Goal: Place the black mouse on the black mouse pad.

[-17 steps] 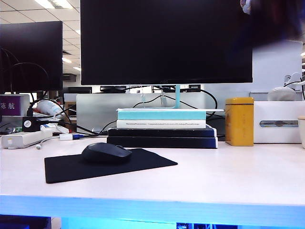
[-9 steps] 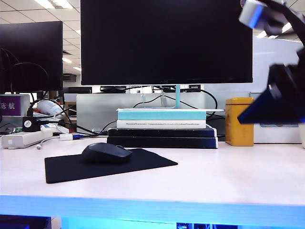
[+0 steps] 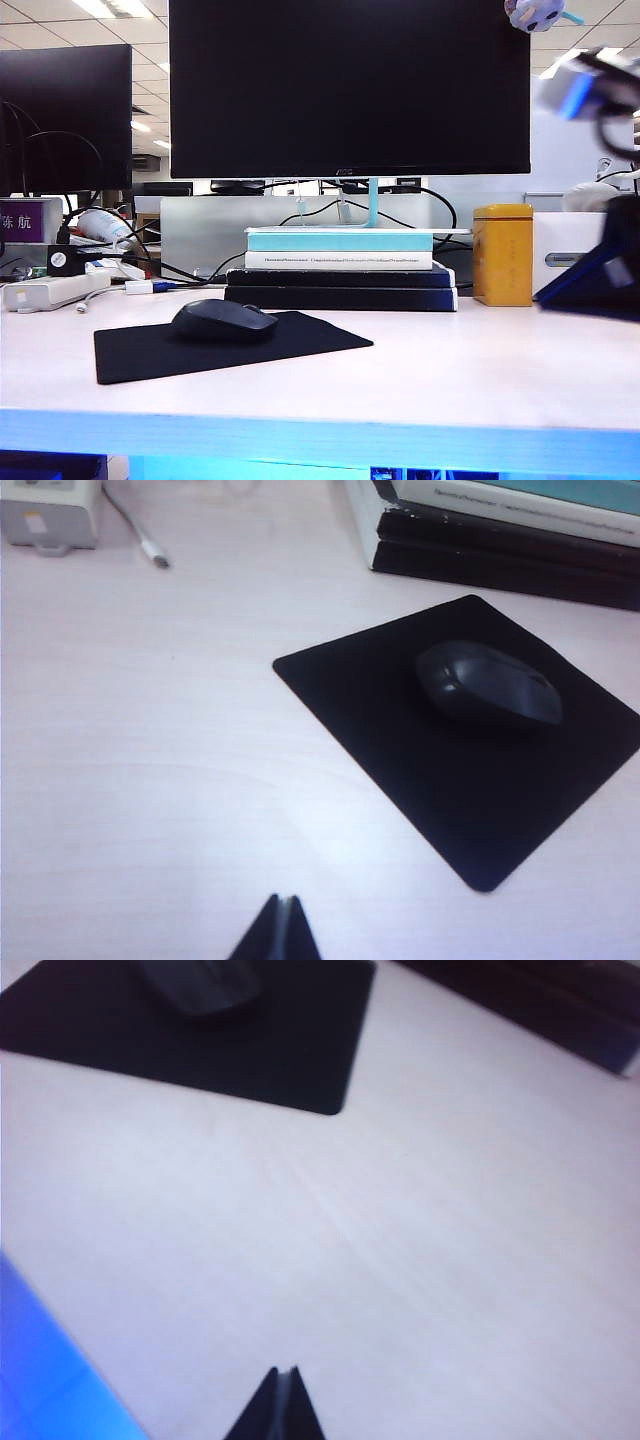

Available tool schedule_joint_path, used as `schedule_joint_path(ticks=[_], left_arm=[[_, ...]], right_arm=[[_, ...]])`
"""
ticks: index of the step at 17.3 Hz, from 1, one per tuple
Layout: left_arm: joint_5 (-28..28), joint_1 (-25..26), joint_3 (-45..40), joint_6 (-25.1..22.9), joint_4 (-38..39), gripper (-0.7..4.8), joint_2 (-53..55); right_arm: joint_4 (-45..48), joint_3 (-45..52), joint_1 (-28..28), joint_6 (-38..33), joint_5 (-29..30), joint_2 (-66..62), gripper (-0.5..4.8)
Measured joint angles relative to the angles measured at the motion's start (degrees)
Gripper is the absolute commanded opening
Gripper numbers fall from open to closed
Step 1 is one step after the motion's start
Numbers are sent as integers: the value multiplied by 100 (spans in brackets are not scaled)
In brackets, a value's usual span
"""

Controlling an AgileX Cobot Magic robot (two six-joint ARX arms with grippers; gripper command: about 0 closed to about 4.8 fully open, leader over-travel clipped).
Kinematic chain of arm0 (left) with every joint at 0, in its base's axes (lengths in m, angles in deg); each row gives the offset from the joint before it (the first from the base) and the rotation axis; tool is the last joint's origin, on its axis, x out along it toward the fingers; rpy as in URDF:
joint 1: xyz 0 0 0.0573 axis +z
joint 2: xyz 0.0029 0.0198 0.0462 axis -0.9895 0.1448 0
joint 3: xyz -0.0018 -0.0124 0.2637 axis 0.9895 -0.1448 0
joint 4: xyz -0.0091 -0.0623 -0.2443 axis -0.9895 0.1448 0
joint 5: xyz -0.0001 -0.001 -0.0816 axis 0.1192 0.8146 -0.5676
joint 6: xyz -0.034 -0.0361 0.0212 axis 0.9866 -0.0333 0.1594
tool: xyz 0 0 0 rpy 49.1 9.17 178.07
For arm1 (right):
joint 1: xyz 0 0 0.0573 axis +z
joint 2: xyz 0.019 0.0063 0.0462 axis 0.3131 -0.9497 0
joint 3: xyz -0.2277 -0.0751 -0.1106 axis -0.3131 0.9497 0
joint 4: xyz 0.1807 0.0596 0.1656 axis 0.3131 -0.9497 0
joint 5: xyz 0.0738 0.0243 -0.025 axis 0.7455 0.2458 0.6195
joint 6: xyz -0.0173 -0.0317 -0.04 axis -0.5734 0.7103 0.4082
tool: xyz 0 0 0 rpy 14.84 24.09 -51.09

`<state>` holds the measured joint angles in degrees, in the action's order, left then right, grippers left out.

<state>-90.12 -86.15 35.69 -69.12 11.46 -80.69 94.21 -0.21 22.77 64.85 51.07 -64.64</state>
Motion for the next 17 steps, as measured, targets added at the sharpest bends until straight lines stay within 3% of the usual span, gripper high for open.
schedule_joint_path(ticks=[4, 13, 17], left_arm=[[-2, 0, 0, 0, 0, -4, 0], [0, 0, 0, 0, 0, -4, -2], [-2, 0, 0, 0, 0, -4, -2]], right_arm=[[-271, 216, -654, -240, -262, 1034, -1], [-2330, 216, -2839, -269, 251, 3370, -1], [-2459, 216, -3523, -271, 461, 3982, -1]])
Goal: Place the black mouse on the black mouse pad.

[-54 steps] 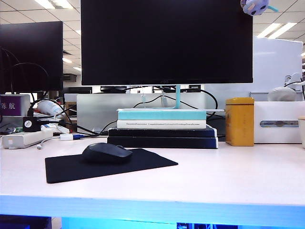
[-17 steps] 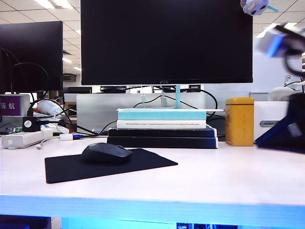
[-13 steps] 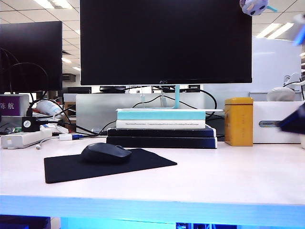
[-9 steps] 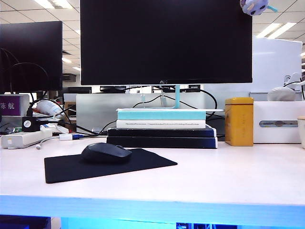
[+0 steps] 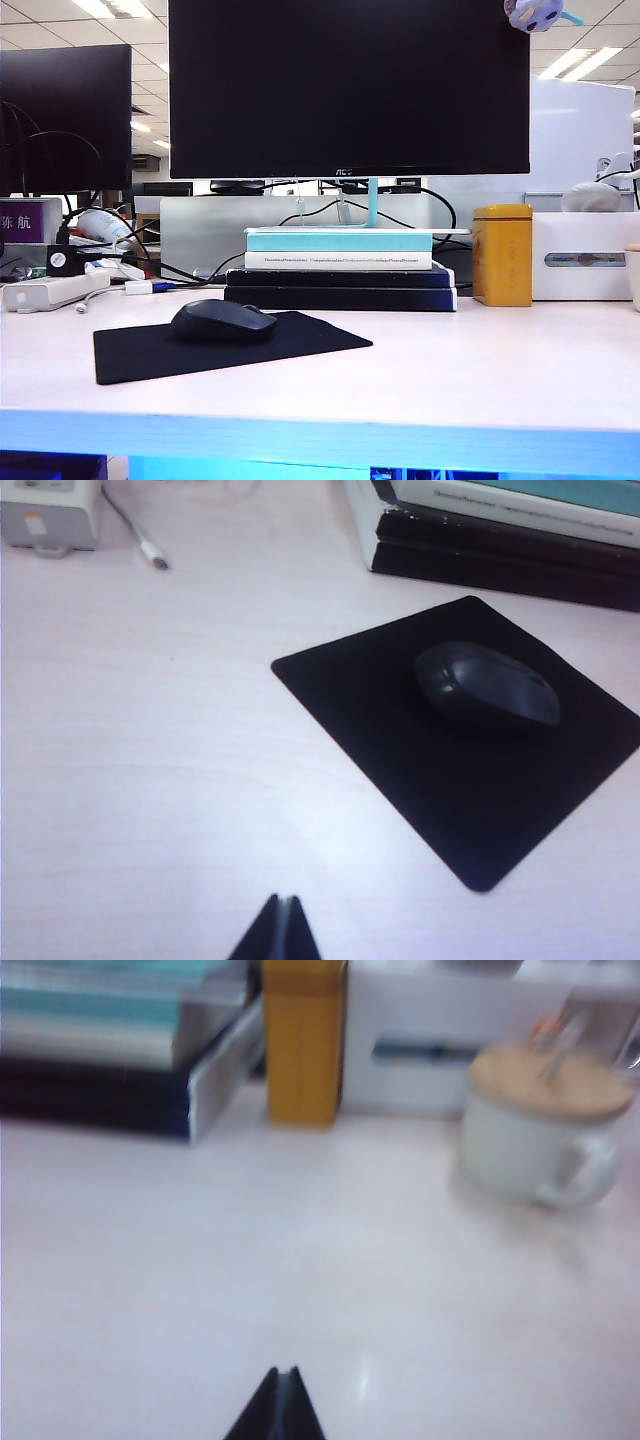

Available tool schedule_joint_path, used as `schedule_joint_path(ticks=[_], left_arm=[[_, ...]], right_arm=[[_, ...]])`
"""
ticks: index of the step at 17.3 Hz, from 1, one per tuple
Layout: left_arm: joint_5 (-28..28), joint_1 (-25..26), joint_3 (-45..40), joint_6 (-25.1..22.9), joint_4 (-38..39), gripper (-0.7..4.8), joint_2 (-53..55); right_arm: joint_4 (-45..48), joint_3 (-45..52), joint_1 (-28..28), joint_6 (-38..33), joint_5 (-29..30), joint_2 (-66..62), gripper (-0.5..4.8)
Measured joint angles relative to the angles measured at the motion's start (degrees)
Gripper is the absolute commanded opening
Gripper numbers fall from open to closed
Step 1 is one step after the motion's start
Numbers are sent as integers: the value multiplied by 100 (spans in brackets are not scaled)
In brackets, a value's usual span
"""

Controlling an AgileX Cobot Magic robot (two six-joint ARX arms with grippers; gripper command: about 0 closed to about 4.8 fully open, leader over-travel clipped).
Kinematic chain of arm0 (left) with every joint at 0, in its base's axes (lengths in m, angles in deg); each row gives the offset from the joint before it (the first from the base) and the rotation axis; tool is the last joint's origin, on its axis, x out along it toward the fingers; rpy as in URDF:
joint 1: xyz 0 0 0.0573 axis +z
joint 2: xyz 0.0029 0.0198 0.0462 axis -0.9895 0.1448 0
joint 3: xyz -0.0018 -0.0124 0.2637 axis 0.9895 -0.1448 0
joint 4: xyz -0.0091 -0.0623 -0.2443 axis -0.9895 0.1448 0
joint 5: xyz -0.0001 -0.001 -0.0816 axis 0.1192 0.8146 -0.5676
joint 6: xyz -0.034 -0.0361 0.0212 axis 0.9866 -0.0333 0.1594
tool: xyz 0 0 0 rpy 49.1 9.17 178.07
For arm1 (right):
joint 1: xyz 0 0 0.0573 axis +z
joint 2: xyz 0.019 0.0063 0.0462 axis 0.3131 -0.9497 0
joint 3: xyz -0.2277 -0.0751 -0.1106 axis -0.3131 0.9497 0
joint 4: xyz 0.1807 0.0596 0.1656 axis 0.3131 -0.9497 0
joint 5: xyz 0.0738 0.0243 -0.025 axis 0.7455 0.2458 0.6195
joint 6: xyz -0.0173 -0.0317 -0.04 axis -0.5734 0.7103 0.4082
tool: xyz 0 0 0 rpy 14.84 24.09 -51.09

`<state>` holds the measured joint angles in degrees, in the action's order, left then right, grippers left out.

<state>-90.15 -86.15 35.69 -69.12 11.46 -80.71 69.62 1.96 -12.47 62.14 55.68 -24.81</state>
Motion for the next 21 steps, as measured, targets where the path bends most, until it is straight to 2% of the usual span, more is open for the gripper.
schedule_joint_path(ticks=[5, 16, 17, 19, 21], left_arm=[[0, 0, 0, 0, 0, -4, -2], [7, -2, 0, 0, 0, -4, -2], [293, -2, -2, -24, -4, -4, -2], [1480, 2, -7, -81, -2, -4, -190], [2216, 2, -20, -118, 15, -4, -542]], right_arm=[[-39, 0, -256, -140, 2, -17, -1], [-37, 0, -251, -160, 4, -17, -1], [-37, 0, -251, -160, 4, -17, -1], [-37, 0, -251, -160, 4, -17, -1], [-37, 0, -251, -160, 4, -15, -1]])
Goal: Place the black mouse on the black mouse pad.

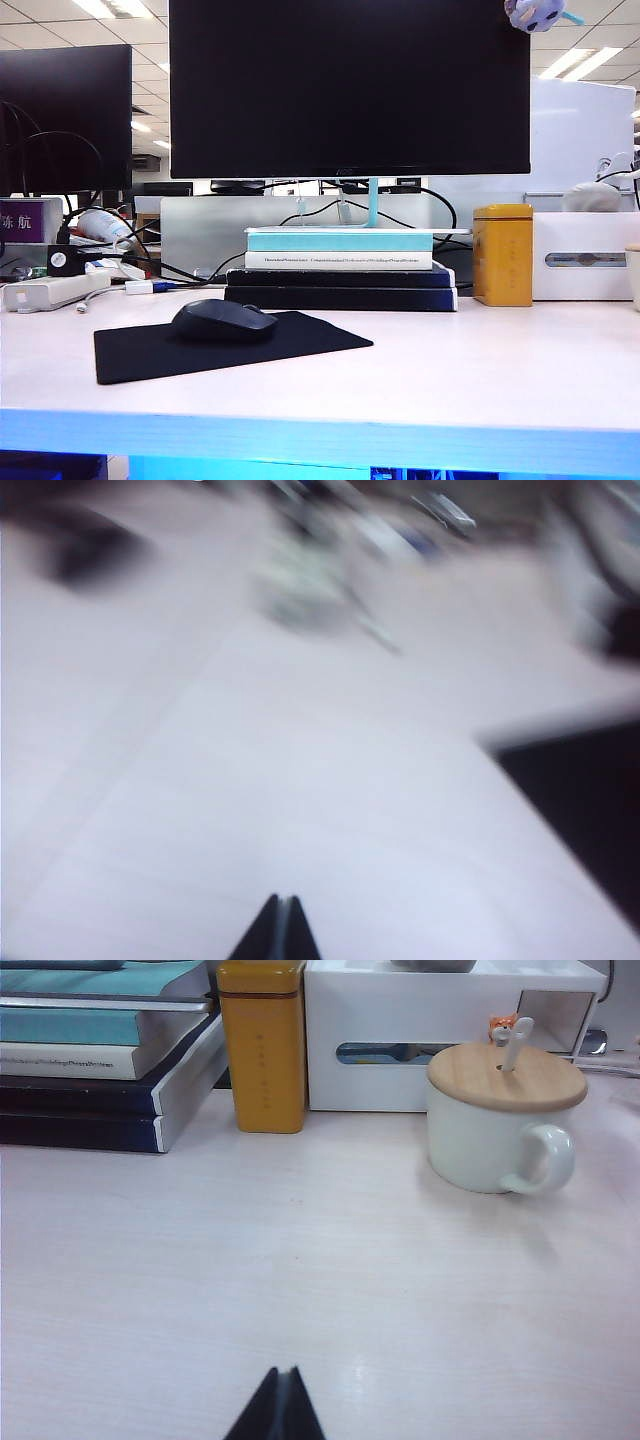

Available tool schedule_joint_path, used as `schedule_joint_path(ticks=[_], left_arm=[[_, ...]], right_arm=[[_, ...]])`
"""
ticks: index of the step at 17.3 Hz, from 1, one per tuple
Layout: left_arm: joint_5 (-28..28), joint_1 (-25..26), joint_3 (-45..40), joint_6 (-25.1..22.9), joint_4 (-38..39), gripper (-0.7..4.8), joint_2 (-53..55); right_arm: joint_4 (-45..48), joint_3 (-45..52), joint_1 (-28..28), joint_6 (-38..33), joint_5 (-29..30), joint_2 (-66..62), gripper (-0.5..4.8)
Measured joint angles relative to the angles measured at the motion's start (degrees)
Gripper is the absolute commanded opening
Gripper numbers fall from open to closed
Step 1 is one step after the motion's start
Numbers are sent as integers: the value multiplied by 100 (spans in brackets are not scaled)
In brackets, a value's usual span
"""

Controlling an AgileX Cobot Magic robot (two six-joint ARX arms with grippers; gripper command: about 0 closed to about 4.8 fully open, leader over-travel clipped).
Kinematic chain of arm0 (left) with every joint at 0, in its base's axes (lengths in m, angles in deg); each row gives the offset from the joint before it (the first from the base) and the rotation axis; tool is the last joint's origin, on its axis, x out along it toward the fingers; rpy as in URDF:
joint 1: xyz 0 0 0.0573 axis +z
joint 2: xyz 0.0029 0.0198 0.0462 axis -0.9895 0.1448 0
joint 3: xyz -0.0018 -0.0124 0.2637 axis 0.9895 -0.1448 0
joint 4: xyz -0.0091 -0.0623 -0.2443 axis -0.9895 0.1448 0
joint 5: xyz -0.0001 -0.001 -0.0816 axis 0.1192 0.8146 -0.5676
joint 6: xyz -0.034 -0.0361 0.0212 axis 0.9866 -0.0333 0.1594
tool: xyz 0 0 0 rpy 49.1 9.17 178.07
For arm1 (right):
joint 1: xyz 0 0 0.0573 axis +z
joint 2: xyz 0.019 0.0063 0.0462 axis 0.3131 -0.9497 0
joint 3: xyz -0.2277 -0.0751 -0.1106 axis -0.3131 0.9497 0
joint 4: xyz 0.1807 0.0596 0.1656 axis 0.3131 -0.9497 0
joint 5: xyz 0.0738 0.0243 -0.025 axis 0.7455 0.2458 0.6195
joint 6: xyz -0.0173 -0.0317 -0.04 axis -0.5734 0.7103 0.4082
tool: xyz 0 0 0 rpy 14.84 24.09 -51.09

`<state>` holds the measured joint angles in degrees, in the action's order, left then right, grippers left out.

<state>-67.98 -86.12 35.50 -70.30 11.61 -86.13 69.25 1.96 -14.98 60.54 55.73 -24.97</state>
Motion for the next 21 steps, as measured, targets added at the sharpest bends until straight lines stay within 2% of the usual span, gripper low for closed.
schedule_joint_path(ticks=[2, 4, 7, 9, 12, 21], left_arm=[[439, 0, 0, -155, 72, -4, -81], [446, 0, -111, -216, 101, -3, -79], [-522, 7, -269, -573, -520, -2, -81], [-866, 11, -372, -479, -798, -2, -81], [-920, 9, -374, -350, -796, -2, -81], [-927, -2, -374, -350, -798, -2, -81]], right_arm=[[4, 0, 0, -2, 4, 2, -1], [7, 0, -2, -4, 4, 0, -1], [2, 0, 0, -4, 7, -7, -1], [2, 0, 0, -7, 4, -9, -1], [2, 0, -2, -4, 7, -7, -1], [2, 0, -2, -7, 4, -7, -1]])
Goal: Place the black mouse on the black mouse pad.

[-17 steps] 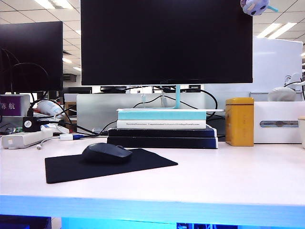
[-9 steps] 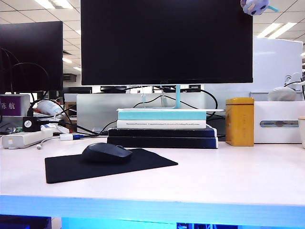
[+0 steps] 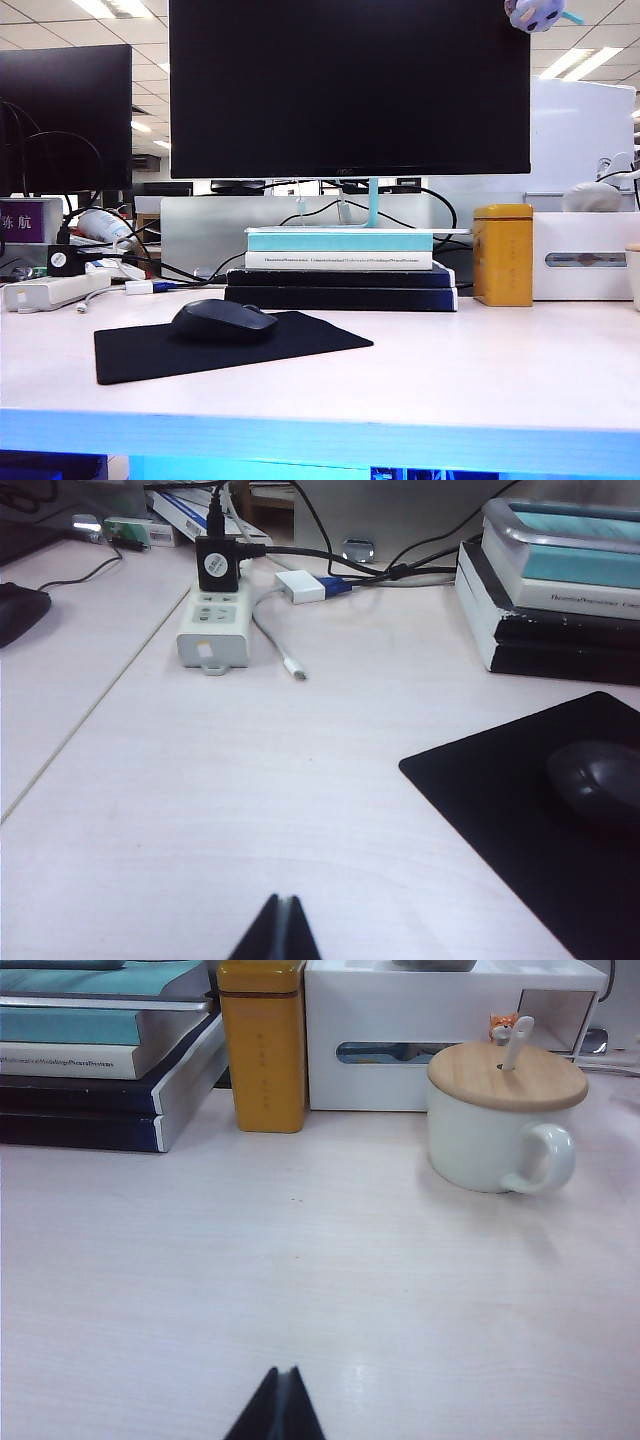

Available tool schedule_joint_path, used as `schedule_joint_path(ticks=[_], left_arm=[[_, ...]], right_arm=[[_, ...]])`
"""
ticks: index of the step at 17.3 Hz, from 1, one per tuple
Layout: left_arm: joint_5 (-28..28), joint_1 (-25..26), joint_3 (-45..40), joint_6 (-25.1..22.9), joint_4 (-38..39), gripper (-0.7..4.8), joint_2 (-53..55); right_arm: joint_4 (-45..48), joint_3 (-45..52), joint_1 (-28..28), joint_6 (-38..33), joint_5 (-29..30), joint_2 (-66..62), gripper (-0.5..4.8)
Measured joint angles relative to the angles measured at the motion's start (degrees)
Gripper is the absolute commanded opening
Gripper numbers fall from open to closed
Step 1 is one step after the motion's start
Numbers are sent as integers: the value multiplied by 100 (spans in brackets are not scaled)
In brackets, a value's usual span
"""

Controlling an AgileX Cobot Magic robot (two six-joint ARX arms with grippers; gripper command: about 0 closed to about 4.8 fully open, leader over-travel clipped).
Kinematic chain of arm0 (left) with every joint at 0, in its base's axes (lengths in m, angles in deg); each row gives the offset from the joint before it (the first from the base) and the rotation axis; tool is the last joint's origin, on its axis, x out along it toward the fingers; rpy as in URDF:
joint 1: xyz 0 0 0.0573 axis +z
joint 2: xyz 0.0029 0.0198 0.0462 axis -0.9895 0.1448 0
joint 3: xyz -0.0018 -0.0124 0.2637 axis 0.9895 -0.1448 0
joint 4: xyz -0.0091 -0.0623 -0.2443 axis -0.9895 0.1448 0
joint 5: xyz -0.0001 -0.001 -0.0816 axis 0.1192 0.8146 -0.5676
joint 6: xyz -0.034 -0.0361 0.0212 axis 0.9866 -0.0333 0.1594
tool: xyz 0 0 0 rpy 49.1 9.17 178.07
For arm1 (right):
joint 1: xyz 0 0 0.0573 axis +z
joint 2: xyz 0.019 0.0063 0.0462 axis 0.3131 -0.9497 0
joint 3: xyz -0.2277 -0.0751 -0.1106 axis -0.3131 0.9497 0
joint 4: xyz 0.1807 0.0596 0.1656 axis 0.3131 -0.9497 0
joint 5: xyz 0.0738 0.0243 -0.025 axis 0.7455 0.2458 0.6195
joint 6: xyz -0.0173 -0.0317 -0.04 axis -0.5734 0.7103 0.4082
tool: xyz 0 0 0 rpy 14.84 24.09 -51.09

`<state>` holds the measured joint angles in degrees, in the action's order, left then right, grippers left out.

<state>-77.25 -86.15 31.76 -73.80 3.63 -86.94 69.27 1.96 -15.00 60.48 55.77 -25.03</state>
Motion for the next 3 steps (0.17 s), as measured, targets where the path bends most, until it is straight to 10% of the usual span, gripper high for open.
schedule_joint_path(ticks=[3], left_arm=[[0, 0, 0, 0, 0, -2, 0]], right_arm=[[0, 0, 0, 0, 2, 0, -1]])
